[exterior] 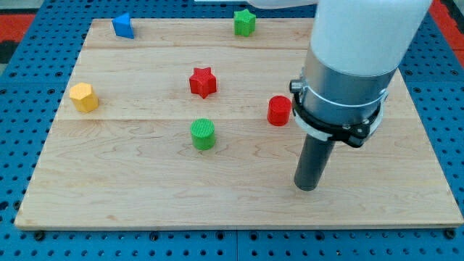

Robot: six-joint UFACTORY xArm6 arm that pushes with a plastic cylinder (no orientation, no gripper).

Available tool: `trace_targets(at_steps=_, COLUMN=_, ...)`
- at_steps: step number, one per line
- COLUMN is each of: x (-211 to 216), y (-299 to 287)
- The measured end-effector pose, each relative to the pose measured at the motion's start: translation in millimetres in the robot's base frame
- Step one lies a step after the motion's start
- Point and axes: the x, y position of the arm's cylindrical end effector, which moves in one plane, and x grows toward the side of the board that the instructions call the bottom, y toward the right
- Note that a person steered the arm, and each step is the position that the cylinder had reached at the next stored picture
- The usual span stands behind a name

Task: Place the arm below the red star

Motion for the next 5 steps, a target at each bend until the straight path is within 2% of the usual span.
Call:
trace_targets(at_steps=2, x=0.0, y=-0.7)
trace_targets(at_steps=3, x=-9.3, y=-37.6)
trace_targets(at_steps=4, x=-9.3, y=-102.2)
trace_targets(at_steps=5, x=-10.1, y=-216.4)
